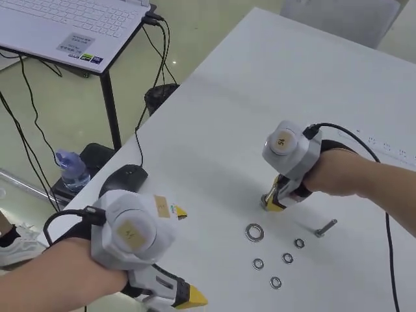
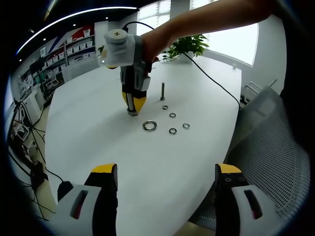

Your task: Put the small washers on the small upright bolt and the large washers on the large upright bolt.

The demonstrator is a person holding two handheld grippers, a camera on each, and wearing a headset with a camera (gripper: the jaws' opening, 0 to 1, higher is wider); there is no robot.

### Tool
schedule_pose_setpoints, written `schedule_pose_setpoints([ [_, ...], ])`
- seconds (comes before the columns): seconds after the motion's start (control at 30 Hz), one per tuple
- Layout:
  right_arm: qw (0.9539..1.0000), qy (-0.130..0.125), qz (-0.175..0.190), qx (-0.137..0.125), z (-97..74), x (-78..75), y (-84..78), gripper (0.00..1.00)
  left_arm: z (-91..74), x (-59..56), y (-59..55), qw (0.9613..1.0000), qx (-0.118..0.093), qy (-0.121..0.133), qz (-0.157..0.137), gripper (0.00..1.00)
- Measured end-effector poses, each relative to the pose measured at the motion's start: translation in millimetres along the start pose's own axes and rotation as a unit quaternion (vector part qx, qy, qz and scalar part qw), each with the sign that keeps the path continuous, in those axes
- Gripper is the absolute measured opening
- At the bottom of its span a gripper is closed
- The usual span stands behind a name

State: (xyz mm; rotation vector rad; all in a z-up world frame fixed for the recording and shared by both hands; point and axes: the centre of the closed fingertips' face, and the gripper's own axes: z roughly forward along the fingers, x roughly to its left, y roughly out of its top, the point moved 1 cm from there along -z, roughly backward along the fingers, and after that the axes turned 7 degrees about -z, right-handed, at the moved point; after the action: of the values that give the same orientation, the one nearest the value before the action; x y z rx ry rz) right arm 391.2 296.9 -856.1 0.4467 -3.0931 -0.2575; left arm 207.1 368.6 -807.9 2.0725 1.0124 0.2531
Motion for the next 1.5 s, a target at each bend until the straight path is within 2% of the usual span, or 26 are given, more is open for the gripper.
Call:
schedule_pose_setpoints([
  [0.17,0.9999,0.003,0.010,-0.004,0.5,-0.7,-0.4,0.24,0.2,-1.6,-0.6,1.0000,0.002,-0.002,-0.002,0.80],
  [0.3,0.9998,-0.005,0.015,-0.015,0.0,-1.7,0.9,0.32,0.2,-2.7,-1.7,1.0000,0.004,-0.004,0.001,0.80],
  [0.37,0.9997,-0.004,0.018,-0.014,-2.0,-0.2,1.6,0.32,-0.7,-2.6,-1.8,1.0000,0.003,-0.003,0.002,0.80],
  [0.67,0.9994,-0.005,-0.004,-0.035,-12.6,-1.3,15.8,0.35,-4.3,1.8,5.7,0.9999,-0.012,0.003,-0.005,0.80],
  [0.73,0.9986,-0.003,-0.018,-0.049,-15.6,0.4,24.2,0.37,-5.2,1.2,9.0,0.9997,-0.023,0.004,-0.002,0.82],
  [1.03,0.9958,-0.002,-0.063,-0.067,-27.4,16.7,42.5,0.40,-5.4,-1.9,5.6,0.9999,-0.014,0.002,0.003,0.87],
  [1.27,0.9937,0.005,-0.089,-0.068,-26.8,30.7,43.3,0.40,-4.7,-6.5,5.5,0.9999,-0.014,-0.003,0.003,0.87],
  [1.37,0.9933,-0.002,-0.095,-0.065,-27.2,33.8,42.2,0.40,-5.0,-5.7,6.4,0.9999,-0.015,-0.003,0.004,0.87],
  [1.5,0.9929,0.003,-0.099,-0.066,-24.8,42.1,41.5,0.40,-7.2,-5.1,10.7,0.9997,-0.024,0.002,0.002,0.89],
])
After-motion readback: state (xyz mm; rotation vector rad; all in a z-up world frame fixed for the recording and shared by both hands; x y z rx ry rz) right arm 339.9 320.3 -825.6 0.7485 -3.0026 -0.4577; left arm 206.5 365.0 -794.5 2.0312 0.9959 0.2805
